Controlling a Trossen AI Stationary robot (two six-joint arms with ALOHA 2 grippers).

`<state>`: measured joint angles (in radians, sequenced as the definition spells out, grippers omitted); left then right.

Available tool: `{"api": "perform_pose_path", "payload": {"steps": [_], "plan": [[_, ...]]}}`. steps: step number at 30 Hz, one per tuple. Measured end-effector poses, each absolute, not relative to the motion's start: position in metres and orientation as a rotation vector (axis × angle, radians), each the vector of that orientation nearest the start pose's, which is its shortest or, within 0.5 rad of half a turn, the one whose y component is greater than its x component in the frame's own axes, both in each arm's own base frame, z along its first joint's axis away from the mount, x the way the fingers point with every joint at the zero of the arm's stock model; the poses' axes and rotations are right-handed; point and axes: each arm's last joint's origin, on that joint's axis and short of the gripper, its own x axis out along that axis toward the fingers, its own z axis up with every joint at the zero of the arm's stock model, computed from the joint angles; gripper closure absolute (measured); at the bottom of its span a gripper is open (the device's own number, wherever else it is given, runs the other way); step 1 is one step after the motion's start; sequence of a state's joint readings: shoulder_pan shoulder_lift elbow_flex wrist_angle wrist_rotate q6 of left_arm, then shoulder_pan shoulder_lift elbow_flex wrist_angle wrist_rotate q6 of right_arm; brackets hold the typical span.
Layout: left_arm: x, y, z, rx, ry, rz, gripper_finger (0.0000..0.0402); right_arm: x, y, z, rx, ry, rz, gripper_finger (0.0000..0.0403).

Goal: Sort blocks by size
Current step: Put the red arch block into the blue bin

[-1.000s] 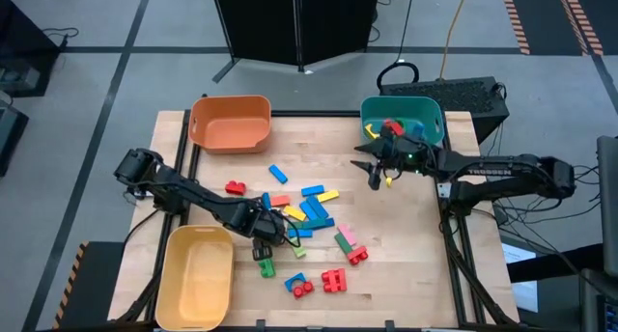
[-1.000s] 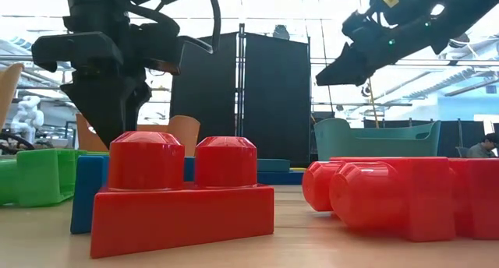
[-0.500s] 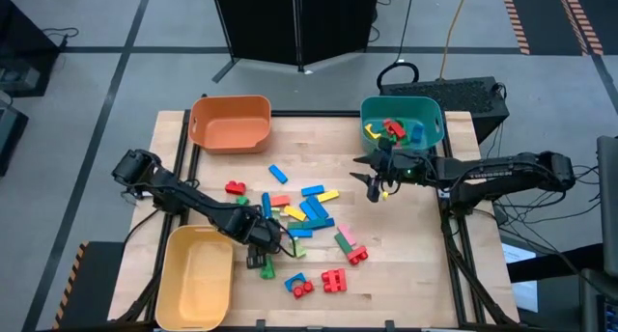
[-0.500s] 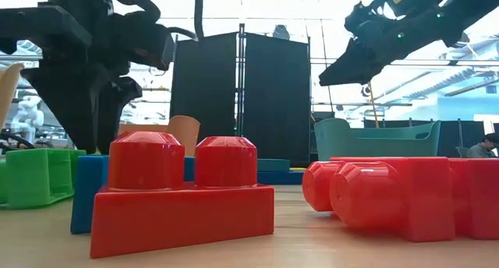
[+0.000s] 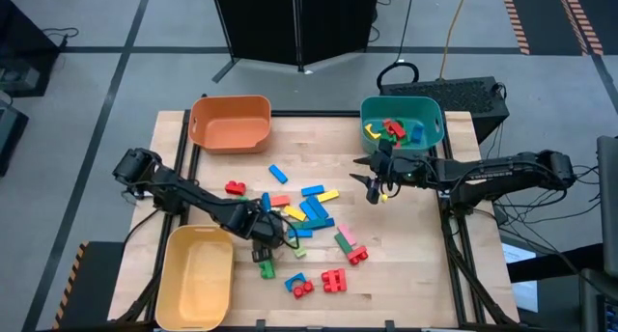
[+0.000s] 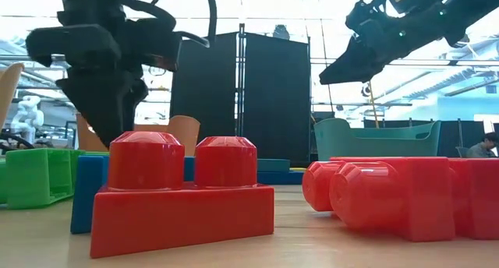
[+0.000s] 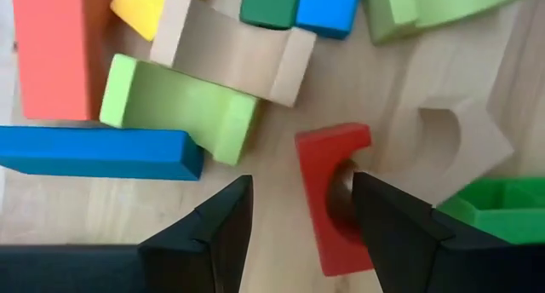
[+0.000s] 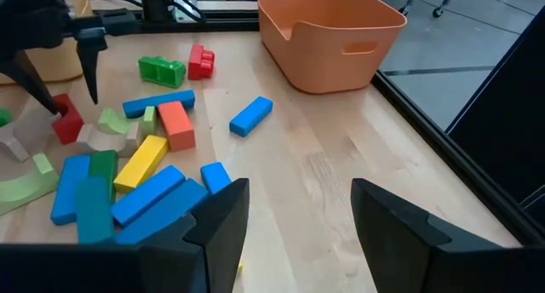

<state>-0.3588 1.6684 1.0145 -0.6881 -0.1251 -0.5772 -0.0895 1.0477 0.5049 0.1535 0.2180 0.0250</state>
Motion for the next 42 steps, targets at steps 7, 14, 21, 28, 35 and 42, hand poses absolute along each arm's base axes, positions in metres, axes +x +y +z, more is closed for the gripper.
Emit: {"api": "perform_pose_path", "payload": {"steps": [7, 14, 21, 28, 35, 42], "plan": [[0.291, -0.103, 0.165, -0.205, 1.248, 0.186, 0.0199, 0.216, -0.026, 0.22, 0.002, 0.396, -0.309, 0.0209], [0.29, -0.103, 0.161, -0.201, 1.282, 0.191, 0.0199, 0.216, -0.025, 0.219, 0.008, 0.398, -0.308, 0.0209], [0.283, -0.101, 0.159, -0.202, 1.354, 0.223, 0.0199, 0.216, -0.025, 0.219, 0.01, 0.398, -0.309, 0.0209], [0.276, -0.099, 0.159, -0.176, 1.415, 0.246, 0.0199, 0.216, -0.025, 0.219, 0.014, 0.397, -0.31, 0.0209], [0.273, -0.098, 0.159, -0.167, 1.448, 0.249, 0.0199, 0.216, -0.025, 0.219, 0.014, 0.398, -0.309, 0.0209], [0.274, -0.098, 0.159, -0.174, 1.437, 0.244, 0.0244, 0.216, -0.025, 0.219, 0.014, 0.398, -0.309, 0.0209]]}}
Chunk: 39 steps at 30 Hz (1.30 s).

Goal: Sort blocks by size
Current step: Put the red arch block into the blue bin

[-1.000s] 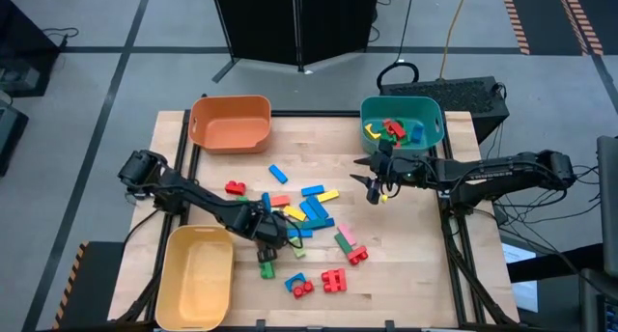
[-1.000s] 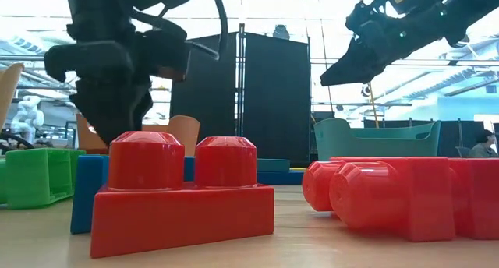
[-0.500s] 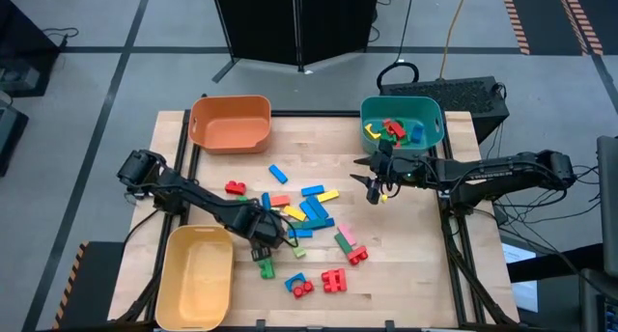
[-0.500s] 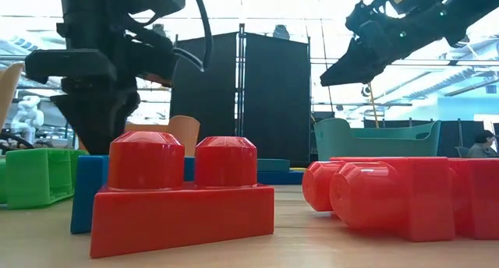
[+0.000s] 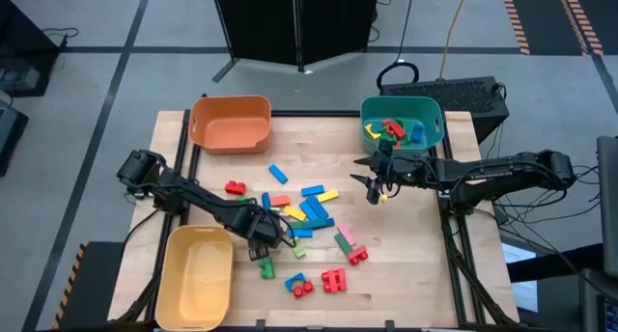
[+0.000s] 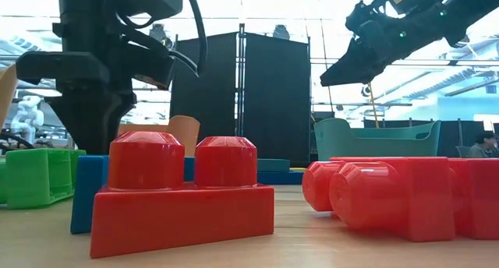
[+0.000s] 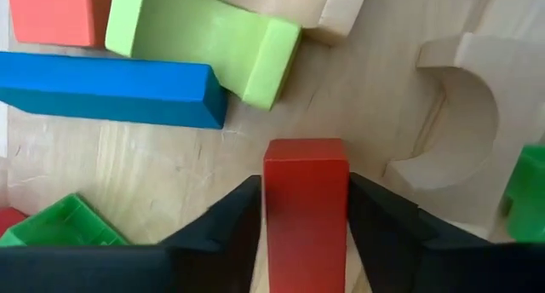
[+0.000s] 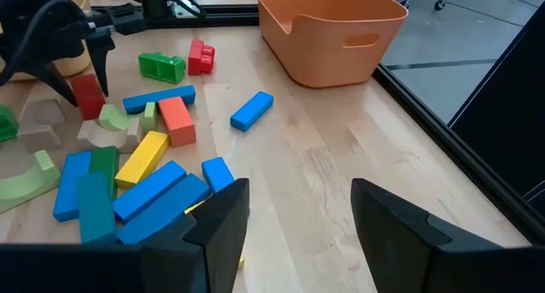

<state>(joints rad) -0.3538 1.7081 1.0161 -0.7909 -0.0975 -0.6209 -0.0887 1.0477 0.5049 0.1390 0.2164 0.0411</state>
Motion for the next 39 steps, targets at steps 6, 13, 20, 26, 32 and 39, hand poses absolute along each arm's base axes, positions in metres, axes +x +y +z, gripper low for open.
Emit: {"api": "perform_pose_path", "payload": {"steps": [6, 13, 20, 26, 32, 39], "plan": [[0.276, -0.094, 0.16, -0.19, 1.429, 0.255, 0.0307, 0.216, -0.025, 0.219, 0.041, 0.395, -0.306, 0.0209], [0.277, -0.087, 0.174, -0.207, 1.382, 0.257, 0.0306, 0.218, -0.018, 0.219, 0.047, 0.387, -0.274, 0.0209], [0.278, -0.085, 0.211, -0.212, 1.199, 0.229, 0.0305, 0.23, -0.005, 0.209, 0.028, 0.399, -0.147, 0.0209], [0.284, -0.083, 0.241, -0.199, 0.934, 0.201, 0.0304, 0.246, 0.015, 0.208, -0.099, 0.293, 0.0, 0.0209], [0.297, -0.079, 0.256, -0.152, 0.756, 0.14, 0.0304, 0.249, 0.032, 0.207, -0.246, 0.252, 0.069, 0.0209], [0.313, -0.068, 0.271, -0.084, 0.563, 0.083, 0.0304, 0.246, 0.044, 0.209, -0.372, 0.24, 0.008, 0.0209]]}}
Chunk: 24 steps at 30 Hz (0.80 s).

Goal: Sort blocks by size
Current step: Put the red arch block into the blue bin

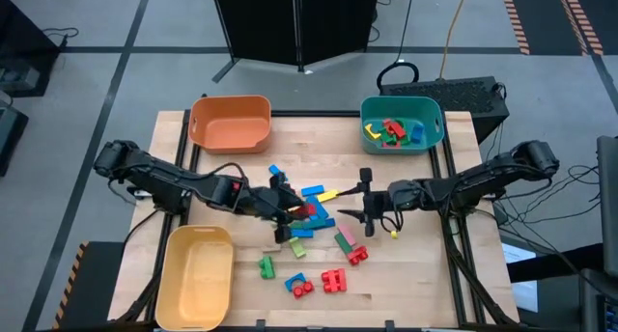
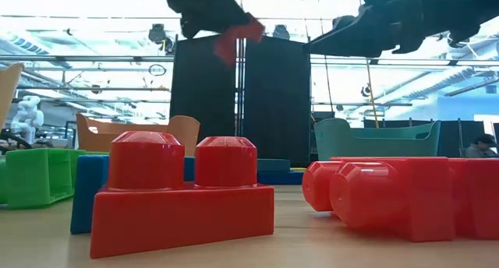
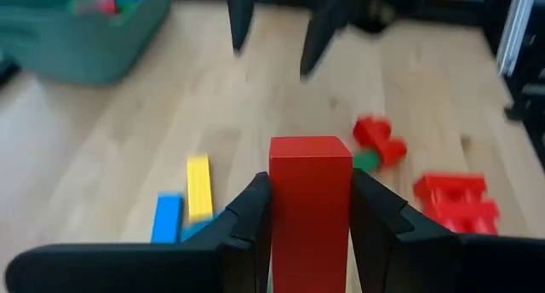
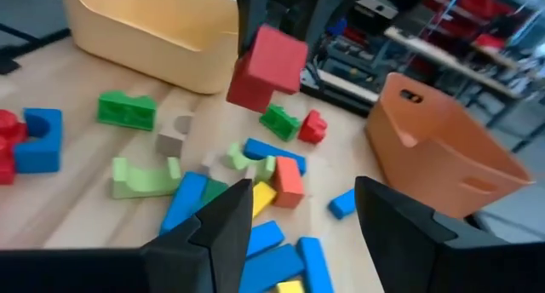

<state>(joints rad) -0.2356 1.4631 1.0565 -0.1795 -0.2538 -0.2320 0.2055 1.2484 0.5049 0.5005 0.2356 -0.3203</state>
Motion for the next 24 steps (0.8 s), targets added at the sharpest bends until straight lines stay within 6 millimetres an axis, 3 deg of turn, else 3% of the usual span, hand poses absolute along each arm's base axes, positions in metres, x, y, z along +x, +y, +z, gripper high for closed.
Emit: {"api": "perform_pose_path", "payload": {"steps": [9, 17, 24], "plan": [[0.325, -0.041, 0.282, -0.114, 0.437, 0.097, 0.0304, 0.242, 0.055, 0.213, -0.62, 0.252, -0.187, 0.0209], [0.332, -0.015, 0.296, -0.183, 0.295, 0.054, 0.0304, 0.244, 0.056, 0.228, -0.764, 0.137, -0.269, 0.021], [0.333, -0.001, 0.297, -0.221, 0.274, 0.072, 0.0304, 0.25, 0.05, 0.232, -0.892, 0.108, -0.366, 0.0242]]}}
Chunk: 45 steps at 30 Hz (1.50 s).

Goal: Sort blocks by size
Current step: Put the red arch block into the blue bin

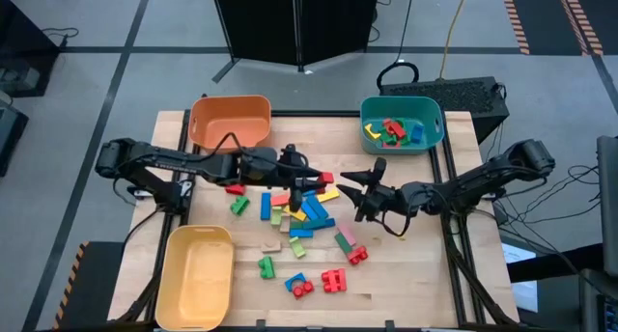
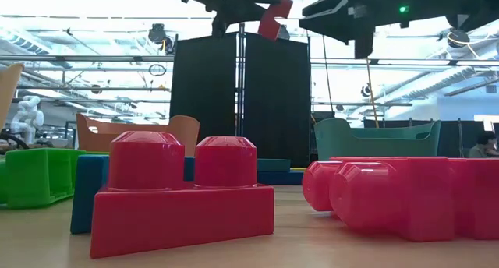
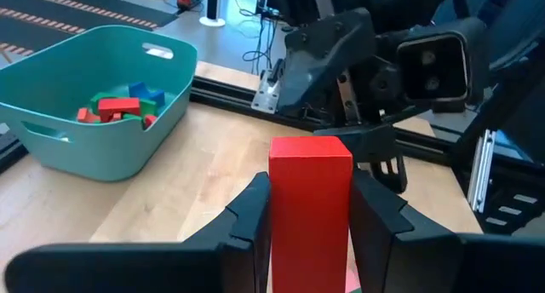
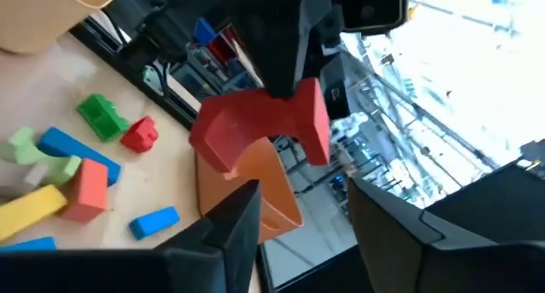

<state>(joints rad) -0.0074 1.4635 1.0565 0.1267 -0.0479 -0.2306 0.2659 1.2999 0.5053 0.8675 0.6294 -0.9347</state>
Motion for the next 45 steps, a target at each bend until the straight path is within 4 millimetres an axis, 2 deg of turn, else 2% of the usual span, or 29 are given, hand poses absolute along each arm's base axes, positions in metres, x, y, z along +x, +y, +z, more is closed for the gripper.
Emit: {"api": "perform_pose_path", "payload": {"steps": [6, 13, 19, 30, 37, 45], "plan": [[0.335, 0.001, 0.298, -0.226, 0.253, 0.058, 0.0304, 0.263, 0.047, 0.23, -0.954, 0.116, -0.387, 0.0269], [0.334, 0.003, 0.298, -0.225, 0.264, 0.071, 0.0304, 0.277, 0.043, 0.235, -0.958, 0.129, -0.423, 0.0272], [0.335, 0.002, 0.296, -0.226, 0.281, 0.058, 0.0304, 0.278, 0.042, 0.24, -0.944, 0.083, -0.419, 0.0272], [0.334, 0.001, 0.29, -0.224, 0.338, 0.026, 0.0304, 0.279, 0.043, 0.239, -0.996, 0.098, -0.391, 0.0273], [0.332, 0.001, 0.287, -0.231, 0.374, 0.023, 0.0304, 0.281, 0.047, 0.231, -1.055, 0.108, -0.237, 0.0273], [0.332, 0.001, 0.286, -0.233, 0.384, 0.025, 0.0304, 0.281, 0.047, 0.23, -1.05, 0.104, -0.224, 0.0282]]}}
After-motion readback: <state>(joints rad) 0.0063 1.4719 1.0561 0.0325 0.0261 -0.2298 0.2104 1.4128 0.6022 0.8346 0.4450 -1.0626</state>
